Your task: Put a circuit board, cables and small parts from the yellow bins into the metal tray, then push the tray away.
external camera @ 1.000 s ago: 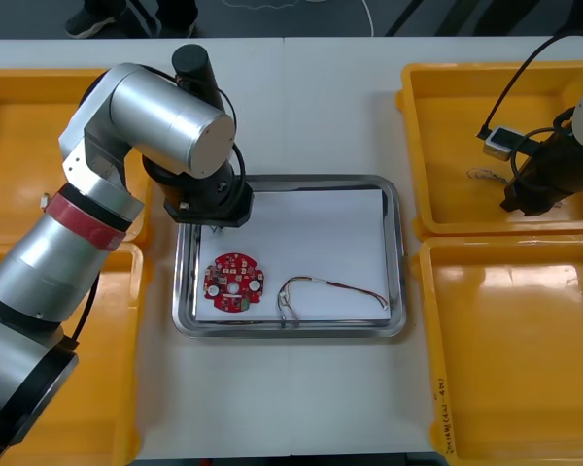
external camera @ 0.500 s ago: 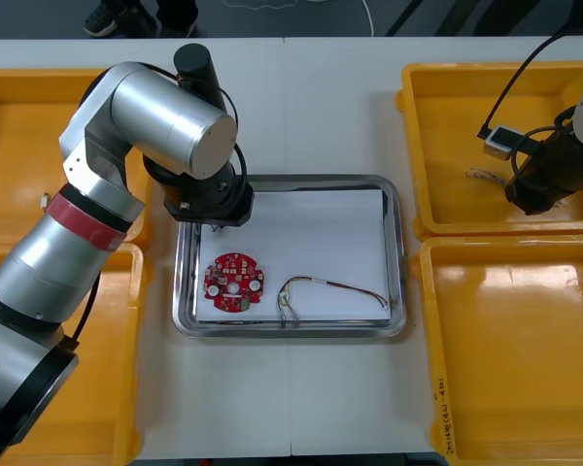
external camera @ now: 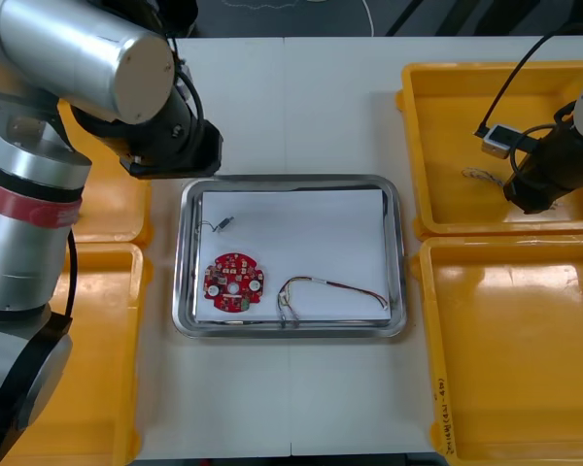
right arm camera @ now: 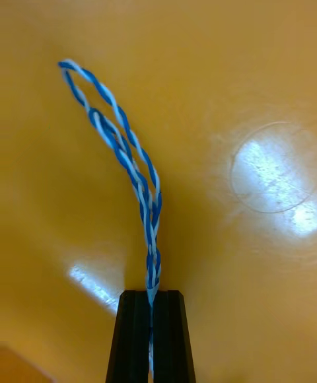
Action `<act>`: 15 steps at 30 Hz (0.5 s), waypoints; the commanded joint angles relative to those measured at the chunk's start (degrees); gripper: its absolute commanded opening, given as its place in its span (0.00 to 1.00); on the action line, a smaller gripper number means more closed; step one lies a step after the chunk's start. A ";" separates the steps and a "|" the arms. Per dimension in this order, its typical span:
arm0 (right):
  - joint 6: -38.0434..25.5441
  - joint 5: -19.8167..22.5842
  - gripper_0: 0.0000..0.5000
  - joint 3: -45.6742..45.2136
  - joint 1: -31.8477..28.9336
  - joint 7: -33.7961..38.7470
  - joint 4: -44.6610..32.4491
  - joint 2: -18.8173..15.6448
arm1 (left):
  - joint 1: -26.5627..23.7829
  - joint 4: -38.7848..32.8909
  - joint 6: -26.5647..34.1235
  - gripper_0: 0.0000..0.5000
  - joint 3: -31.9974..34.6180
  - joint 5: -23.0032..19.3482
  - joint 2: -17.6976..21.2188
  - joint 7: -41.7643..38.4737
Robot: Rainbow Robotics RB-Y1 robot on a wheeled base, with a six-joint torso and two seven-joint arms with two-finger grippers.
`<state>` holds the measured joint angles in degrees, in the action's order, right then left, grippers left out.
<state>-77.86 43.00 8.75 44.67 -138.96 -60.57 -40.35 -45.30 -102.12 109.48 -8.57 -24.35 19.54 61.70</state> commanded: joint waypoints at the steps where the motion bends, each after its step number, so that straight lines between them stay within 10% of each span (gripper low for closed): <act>1: -3.88 1.29 0.00 -2.59 4.02 -2.98 -0.51 -0.60 | -2.16 -4.75 0.52 1.00 4.35 0.36 2.61 -2.63; 15: -16.97 6.74 0.00 -5.58 8.94 5.46 -4.73 -1.57 | -3.13 -3.87 0.52 1.00 9.45 -6.67 13.77 -2.90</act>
<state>-93.05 49.04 4.46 50.24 -138.50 -61.77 -40.38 -45.39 -105.95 109.56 -2.49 -29.22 29.03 61.69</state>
